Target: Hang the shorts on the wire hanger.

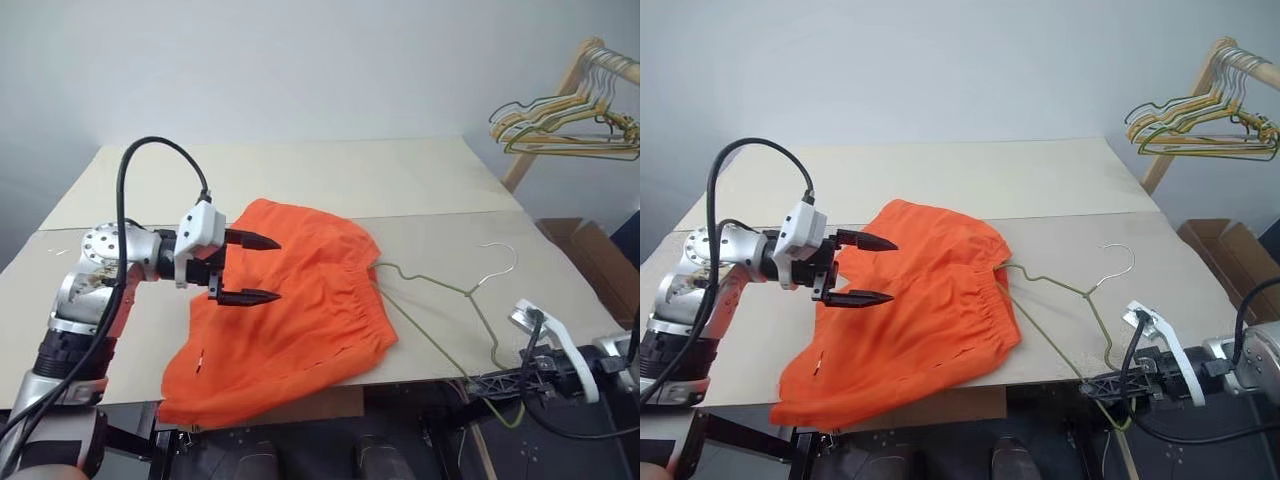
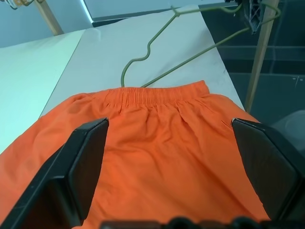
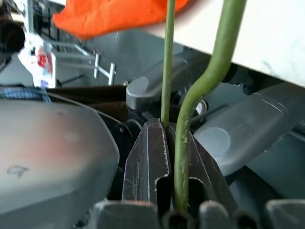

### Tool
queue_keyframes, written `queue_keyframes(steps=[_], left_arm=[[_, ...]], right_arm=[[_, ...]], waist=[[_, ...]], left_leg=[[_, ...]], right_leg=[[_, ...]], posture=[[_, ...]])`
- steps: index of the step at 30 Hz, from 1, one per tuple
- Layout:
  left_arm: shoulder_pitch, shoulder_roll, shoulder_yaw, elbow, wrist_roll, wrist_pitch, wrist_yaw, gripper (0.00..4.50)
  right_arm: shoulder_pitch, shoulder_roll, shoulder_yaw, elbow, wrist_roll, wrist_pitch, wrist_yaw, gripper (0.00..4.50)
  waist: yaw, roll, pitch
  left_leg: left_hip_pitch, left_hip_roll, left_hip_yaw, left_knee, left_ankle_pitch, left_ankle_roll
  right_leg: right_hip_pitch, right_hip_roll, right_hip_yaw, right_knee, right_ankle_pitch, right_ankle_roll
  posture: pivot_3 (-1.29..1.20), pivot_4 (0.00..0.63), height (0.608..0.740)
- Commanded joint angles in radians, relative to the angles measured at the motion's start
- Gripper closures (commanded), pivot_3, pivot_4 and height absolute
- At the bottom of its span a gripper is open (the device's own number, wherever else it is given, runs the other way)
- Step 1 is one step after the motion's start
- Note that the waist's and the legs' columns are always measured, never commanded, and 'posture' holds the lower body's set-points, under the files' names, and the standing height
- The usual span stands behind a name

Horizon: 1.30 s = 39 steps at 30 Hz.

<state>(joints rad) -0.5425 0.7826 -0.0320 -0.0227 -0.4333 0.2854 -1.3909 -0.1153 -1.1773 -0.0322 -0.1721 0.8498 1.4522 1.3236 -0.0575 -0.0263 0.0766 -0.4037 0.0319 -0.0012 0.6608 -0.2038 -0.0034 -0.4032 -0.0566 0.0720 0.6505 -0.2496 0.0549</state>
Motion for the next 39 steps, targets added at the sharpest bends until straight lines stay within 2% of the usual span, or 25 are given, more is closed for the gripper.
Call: queue_keyframes(steps=[1,6,10,15,22,26,28,35,39], left_arm=[[-0.015,0.013,0.023,-0.012,-0.007,-0.021,-0.004,0.02],[-0.014,0.020,0.022,-0.018,-0.004,-0.023,-0.005,0.02],[-0.009,0.030,0.026,-0.027,-0.005,-0.020,-0.004,0.02],[-0.001,0.040,0.031,-0.040,-0.006,-0.018,0.002,0.02],[0.003,0.052,0.034,-0.050,-0.005,-0.019,0.007,0.02],[0.013,0.057,0.037,-0.056,-0.007,-0.020,0.005,0.02],[0.015,0.059,0.036,-0.056,-0.008,-0.021,0.003,0.02],[0.005,0.058,0.023,-0.054,0.002,-0.032,0.000,0.02],[0.009,0.069,0.031,-0.062,0.002,-0.033,-0.003,0.02]], right_arm=[[-0.079,0.066,0.049,0.032,-0.009,-0.008,-0.058,4.50],[-0.258,0.237,0.077,0.261,-0.088,0.013,-0.211,4.50],[-0.344,0.289,0.100,0.378,-0.111,0.013,-0.225,4.50],[-0.337,0.253,0.185,0.361,-0.118,-0.001,-0.170,4.50],[-0.274,0.050,0.313,0.193,-0.082,-0.054,0.058,4.50],[-0.233,-0.006,0.337,0.096,-0.068,-0.081,0.117,4.50],[-0.240,0.000,0.339,0.097,-0.074,-0.084,0.115,4.50],[-0.418,0.197,0.365,0.425,-0.193,-0.071,-0.010,4.50],[-0.388,0.178,0.406,0.406,-0.206,-0.093,0.031,4.50]], waist=[[-0.002,-0.001,0.000],[-0.005,-0.001,0.000],[0.010,0.000,0.000],[0.025,0.000,0.000],[0.040,0.001,0.000],[0.040,0.001,0.000],[0.039,0.001,0.000],[0.042,0.000,0.000],[0.060,0.000,0.000]], left_leg=[[0.000,0.000,0.000,0.000,0.000,0.000],[-0.001,0.001,0.001,0.000,0.000,0.000],[-0.002,0.000,0.000,0.000,0.000,0.000],[-0.002,0.000,0.000,0.000,0.000,0.000],[-0.002,0.001,0.001,0.000,0.000,0.000],[-0.001,0.002,0.001,0.000,0.000,0.000],[-0.001,0.002,0.001,0.000,0.000,0.000],[-0.001,0.002,0.001,0.000,0.000,0.000],[-0.003,0.001,0.000,0.000,0.000,0.000]], right_leg=[[0.000,0.000,0.000,-0.001,0.000,0.000],[0.000,0.001,0.001,-0.001,0.001,0.000],[-0.001,0.001,0.000,-0.002,0.002,-0.001],[-0.001,0.001,0.000,-0.003,0.002,-0.001],[-0.001,0.001,0.000,-0.003,0.002,0.000],[-0.001,0.002,0.000,-0.002,0.002,-0.001],[-0.001,0.002,0.000,-0.002,0.002,-0.001],[-0.001,0.002,0.000,-0.002,0.003,-0.002],[-0.002,0.001,0.000,-0.003,0.003,-0.002]], posture=[[-0.02,0.047,0.740],[-0.01,0.041,0.740],[0.01,0.043,0.740],[0.02,0.045,0.740],[0.04,0.047,0.740],[0.04,0.048,0.740],[0.04,0.048,0.740],[0.06,0.044,0.740],[0.07,0.045,0.740]])
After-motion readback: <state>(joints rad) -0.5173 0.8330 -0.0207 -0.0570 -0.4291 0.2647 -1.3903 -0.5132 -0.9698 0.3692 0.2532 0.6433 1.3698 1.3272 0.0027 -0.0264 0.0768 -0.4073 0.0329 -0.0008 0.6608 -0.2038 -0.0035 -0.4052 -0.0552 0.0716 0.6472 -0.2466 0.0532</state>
